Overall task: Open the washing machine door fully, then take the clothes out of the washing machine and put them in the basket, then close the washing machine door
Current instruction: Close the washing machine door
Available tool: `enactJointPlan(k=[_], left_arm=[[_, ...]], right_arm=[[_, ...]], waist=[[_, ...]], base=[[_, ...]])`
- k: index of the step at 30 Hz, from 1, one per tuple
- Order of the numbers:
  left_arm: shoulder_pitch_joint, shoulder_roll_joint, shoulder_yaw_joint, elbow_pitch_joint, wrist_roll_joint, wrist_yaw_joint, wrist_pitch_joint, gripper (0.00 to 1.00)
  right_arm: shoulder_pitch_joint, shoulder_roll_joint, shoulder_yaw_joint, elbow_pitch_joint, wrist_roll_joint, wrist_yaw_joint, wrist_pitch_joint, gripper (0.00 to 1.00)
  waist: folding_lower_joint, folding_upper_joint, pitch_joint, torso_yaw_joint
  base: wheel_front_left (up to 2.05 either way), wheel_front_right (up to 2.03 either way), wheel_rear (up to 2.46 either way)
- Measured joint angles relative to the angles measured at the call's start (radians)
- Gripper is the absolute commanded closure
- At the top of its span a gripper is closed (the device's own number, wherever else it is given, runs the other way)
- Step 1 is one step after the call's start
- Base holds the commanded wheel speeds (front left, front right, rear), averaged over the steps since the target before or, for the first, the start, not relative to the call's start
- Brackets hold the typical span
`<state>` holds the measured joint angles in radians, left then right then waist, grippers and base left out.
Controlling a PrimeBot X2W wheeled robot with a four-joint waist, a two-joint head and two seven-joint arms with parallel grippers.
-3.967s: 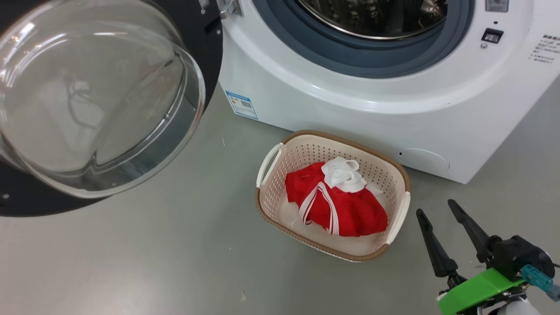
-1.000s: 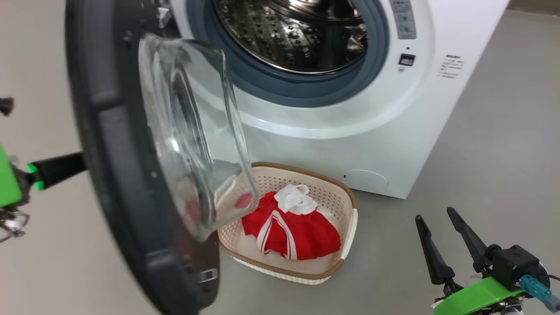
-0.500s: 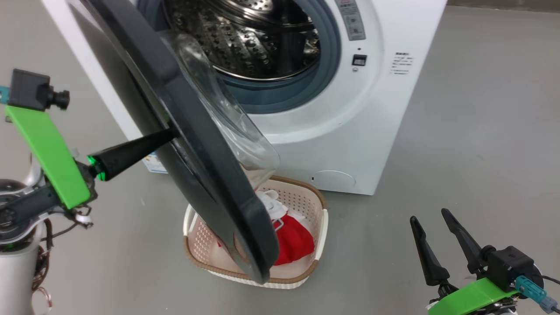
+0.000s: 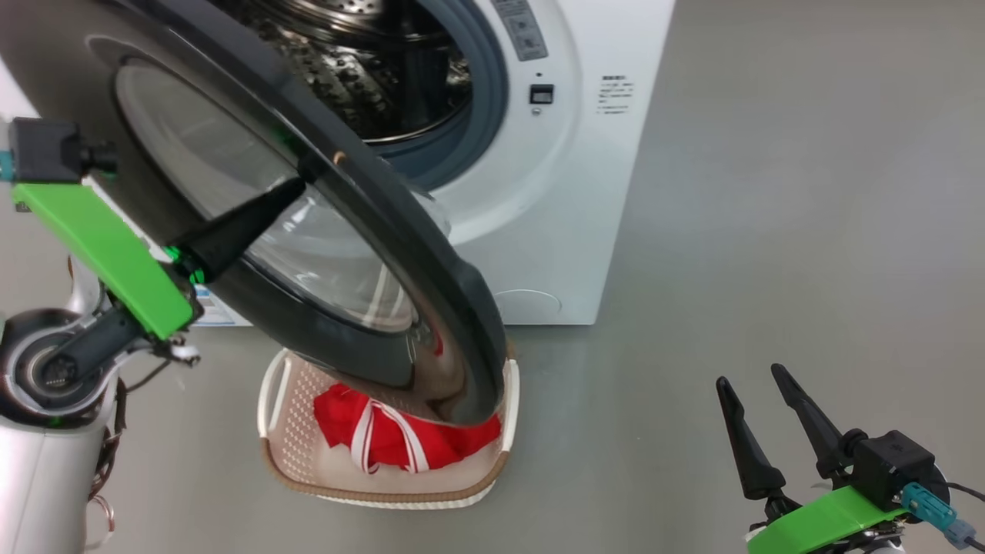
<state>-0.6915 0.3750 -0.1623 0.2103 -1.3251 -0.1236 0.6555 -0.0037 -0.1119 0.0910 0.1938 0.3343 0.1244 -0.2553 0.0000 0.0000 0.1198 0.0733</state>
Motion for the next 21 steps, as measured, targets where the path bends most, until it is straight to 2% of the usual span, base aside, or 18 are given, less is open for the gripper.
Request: enactJointPlan(k=[8, 21], left_arm=[[-0.055, 0.029, -0.054, 0.055, 0.001, 0.0, -0.117, 1.0], [-0.145, 0.118, -0.121, 0.169, 0.006, 0.0, -0.283, 1.0]], right_arm=[[-0.006, 0.021, -0.002, -0.006, 0.0, 0.0, 0.0, 0.0], [-0.043, 0.049, -0.007, -0.01, 0.003, 0.0, 0.0, 0.0]], waist=[[0.0, 0.0, 0.021, -0.068], [0.0, 0.0, 0.069, -0.184]], base=[[0.0, 0.0, 0.0], [0.0, 0.0, 0.0]])
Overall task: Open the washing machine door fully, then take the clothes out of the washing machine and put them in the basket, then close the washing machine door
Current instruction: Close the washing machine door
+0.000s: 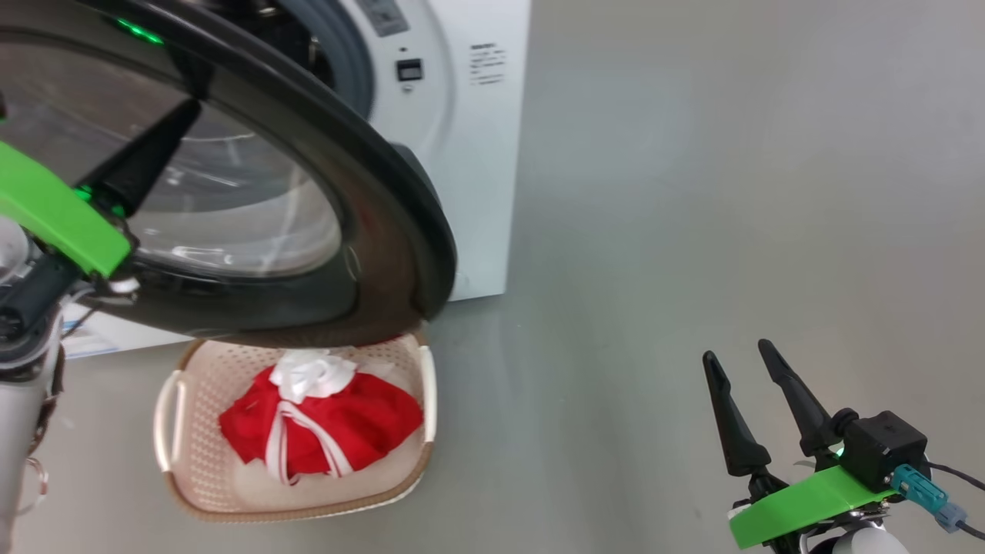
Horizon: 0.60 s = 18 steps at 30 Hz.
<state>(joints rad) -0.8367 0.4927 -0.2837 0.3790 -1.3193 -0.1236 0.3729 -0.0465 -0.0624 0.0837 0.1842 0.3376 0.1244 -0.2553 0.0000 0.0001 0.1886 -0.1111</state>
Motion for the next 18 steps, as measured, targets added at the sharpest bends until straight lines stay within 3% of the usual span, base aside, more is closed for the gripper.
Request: enactJointPlan(k=[10, 18], left_arm=[[-0.054, 0.039, -0.058, 0.08, 0.01, 0.0, -0.14, 1.0], [-0.069, 0.064, -0.114, 0.117, -0.026, 0.0, -0.174, 1.0]], right_arm=[[-0.001, 0.007, -0.003, -0.001, 0.0, 0.0, 0.0, 0.0], [-0.001, 0.01, -0.006, -0.001, 0.0, 0.0, 0.0, 0.0]], waist=[[0.0, 0.0, 0.022, -0.073], [0.0, 0.0, 0.021, -0.088]], base=[[0.0, 0.0, 0.0], [0.0, 0.0, 0.0]])
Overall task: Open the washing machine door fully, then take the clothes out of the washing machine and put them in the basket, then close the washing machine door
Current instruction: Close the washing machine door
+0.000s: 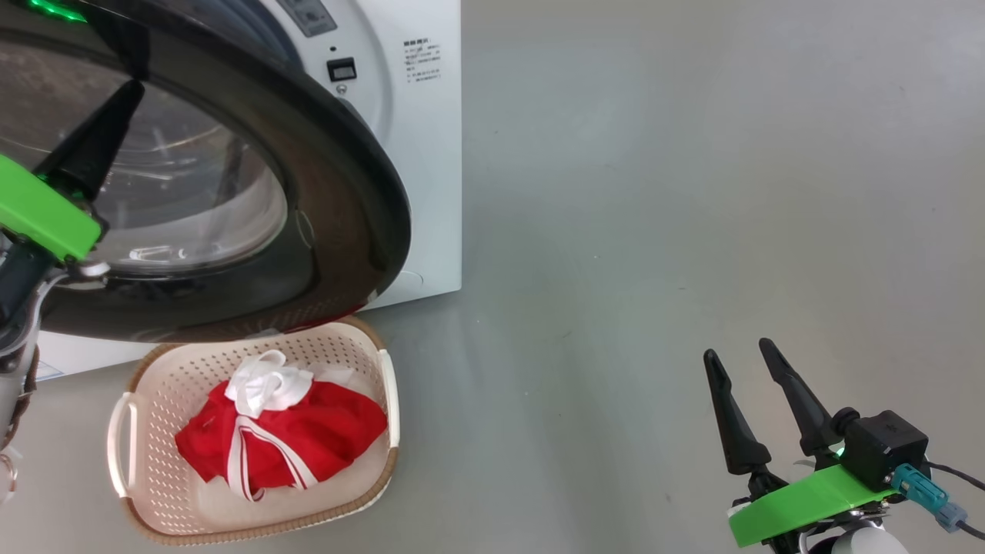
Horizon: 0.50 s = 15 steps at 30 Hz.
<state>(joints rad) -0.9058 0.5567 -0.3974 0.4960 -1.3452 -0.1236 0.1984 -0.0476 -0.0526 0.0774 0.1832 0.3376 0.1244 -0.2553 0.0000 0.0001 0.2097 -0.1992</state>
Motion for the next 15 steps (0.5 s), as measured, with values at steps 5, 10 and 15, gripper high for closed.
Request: enactJointPlan(k=[5, 10, 15], left_arm=[[0.009, 0.012, -0.035, -0.012, -0.039, 0.0, -0.024, 1.0], [0.085, 0.029, -0.058, -0.034, -0.072, 0.0, -0.064, 1.0], [0.171, 0.031, -0.082, -0.059, -0.107, 0.0, -0.112, 0.73]], right_arm=[[0.0, 0.0, -0.004, 0.0, 0.0, 0.0, 0.0, 0.0], [0.002, -0.001, -0.006, 0.0, 0.0, 0.0, 0.0, 0.0], [0.004, -0.007, -0.011, 0.0, 0.0, 0.0, 0.0, 0.0]], waist=[[0.0, 0.0, -0.015, 0.011], [0.0, 0.0, -0.032, 0.031], [0.0, 0.0, -0.051, 0.056]], base=[[0.0, 0.0, 0.0], [0.0, 0.0, 0.0], [0.0, 0.0, 0.0]])
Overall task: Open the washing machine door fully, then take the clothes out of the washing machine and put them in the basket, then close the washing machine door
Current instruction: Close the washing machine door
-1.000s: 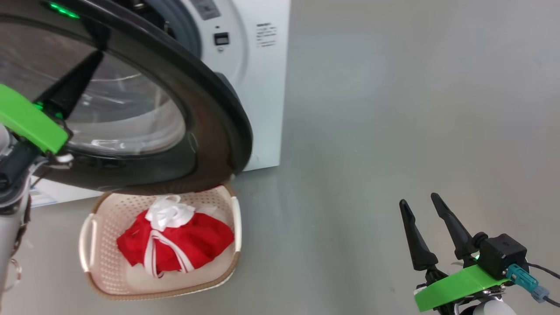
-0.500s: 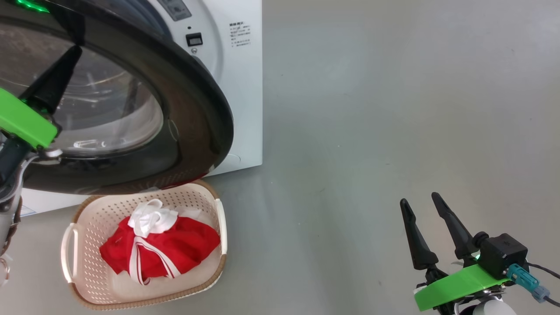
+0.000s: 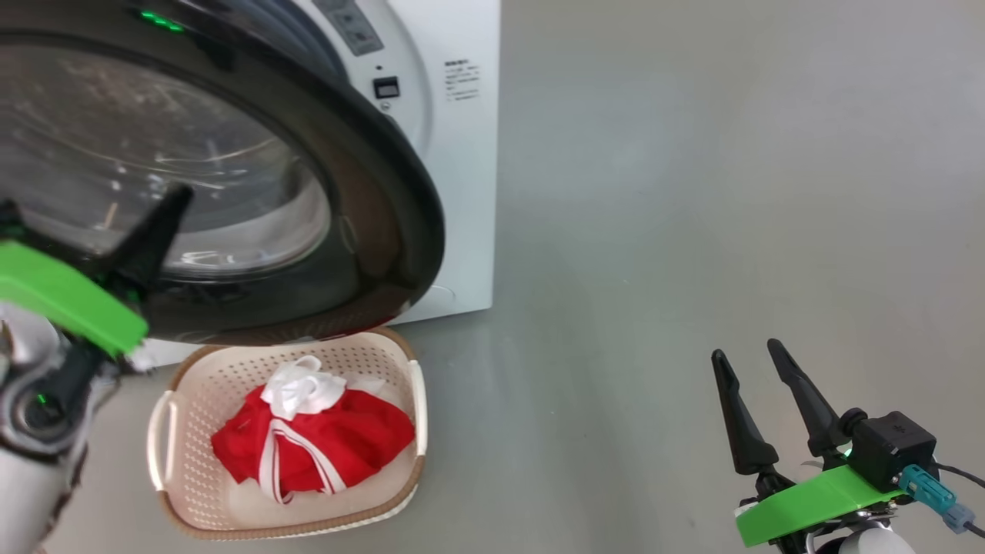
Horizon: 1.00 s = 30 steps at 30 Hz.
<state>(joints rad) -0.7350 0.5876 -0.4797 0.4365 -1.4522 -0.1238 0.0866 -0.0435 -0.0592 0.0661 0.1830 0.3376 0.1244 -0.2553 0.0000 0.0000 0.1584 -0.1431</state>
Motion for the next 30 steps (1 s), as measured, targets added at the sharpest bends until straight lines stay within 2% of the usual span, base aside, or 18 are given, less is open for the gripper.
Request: enactJointPlan(k=[2, 4, 6, 7, 9, 23, 30], left_arm=[[0.029, 0.001, -0.01, -0.008, -0.002, 0.0, -0.022, 0.6], [0.062, 0.006, -0.021, -0.019, -0.002, 0.0, -0.042, 0.52], [0.078, 0.007, -0.03, -0.024, -0.002, 0.0, -0.053, 0.3], [0.096, 0.008, -0.037, -0.029, -0.002, 0.0, -0.066, 0.23], [0.131, 0.01, -0.055, -0.037, -0.004, 0.0, -0.084, 0.0], [0.335, 0.01, -0.172, -0.021, 0.03, 0.0, -0.273, 0.0], [0.432, -0.017, -0.16, -0.012, 0.026, 0.0, -0.328, 0.0]], right_arm=[[0.001, -0.002, -0.004, 0.0, 0.0, 0.0, 0.0, 0.0], [0.004, -0.005, -0.007, 0.0, 0.0, 0.0, 0.0, 0.0], [0.005, -0.006, -0.01, 0.0, 0.0, 0.0, 0.0, 0.0], [0.007, -0.007, -0.013, 0.0, 0.0, 0.0, 0.0, 0.0], [0.021, -0.011, -0.015, 0.0, 0.0, 0.0, 0.0, 0.0], [0.025, -0.026, -0.011, 0.002, 0.0, 0.0, 0.0, 0.0], [0.041, -0.028, -0.007, 0.005, 0.0, 0.0, 0.0, 0.0]], waist=[[0.0, 0.0, -0.006, 0.012], [0.0, 0.0, -0.013, 0.023], [0.0, 0.0, -0.016, 0.029], [0.0, 0.0, -0.018, 0.035], [0.0, 0.0, -0.024, 0.046], [0.0, 0.0, -0.051, 0.109], [0.0, 0.0, -0.059, 0.118]], base=[[0.0, 0.0, 0.0], [0.0, 0.0, 0.0], [0.0, 0.0, 0.0], [0.0, 0.0, 0.0], [0.0, 0.0, 0.0], [0.0, 0.0, 0.0], [0.0, 0.0, 0.0]])
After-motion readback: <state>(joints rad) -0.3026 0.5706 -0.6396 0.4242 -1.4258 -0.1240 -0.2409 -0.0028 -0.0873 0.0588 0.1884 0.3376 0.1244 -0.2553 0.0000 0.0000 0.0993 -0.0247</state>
